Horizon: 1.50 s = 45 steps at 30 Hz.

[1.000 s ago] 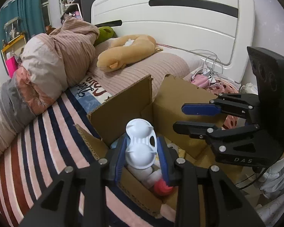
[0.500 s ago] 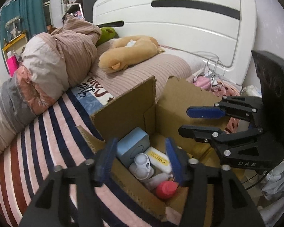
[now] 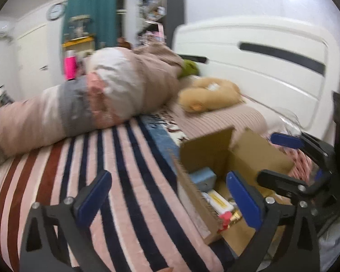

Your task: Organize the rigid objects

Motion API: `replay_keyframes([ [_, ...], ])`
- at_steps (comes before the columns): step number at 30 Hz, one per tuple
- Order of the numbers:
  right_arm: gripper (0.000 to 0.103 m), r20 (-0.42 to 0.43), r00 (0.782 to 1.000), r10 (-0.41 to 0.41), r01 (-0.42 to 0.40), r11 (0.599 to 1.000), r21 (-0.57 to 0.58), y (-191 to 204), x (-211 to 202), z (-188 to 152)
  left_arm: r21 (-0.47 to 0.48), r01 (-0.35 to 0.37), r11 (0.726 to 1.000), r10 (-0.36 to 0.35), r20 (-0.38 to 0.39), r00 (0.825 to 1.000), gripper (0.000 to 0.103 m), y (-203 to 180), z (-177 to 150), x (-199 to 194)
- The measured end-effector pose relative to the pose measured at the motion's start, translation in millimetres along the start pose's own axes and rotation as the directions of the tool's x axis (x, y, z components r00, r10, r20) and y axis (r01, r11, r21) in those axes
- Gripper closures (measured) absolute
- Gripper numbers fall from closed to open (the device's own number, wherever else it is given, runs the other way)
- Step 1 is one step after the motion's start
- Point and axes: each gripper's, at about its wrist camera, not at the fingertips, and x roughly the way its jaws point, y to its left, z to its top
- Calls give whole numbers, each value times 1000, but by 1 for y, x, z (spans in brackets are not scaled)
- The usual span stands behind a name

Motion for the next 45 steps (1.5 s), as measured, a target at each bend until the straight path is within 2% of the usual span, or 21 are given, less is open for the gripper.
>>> replay_keyframes([
  [2, 0, 44, 999, 17, -16, 1000, -21, 5, -2, 1, -46, -41, 998, 43, 41, 998, 2, 7, -3, -8],
  [4, 0, 58, 998, 27, -25, 999, -36, 8, -1, 0, -87, -81, 993, 87, 71, 994, 2, 14, -7, -14],
  [8, 0, 72, 995, 66, -64, 997, -37, 11, 3, -2, -141, -137, 980, 149, 77, 986, 2, 29, -14, -15],
  [22, 0, 67, 995, 70, -67, 997, -33, 14, 4, -1, -146, -184, 972, 196, 74, 978, 2, 37, -23, -13],
  [45, 0, 58, 996, 61, -61, 998, -6, 15, 7, -4, -155, -222, 963, 234, 68, 970, 2, 39, -26, -9],
])
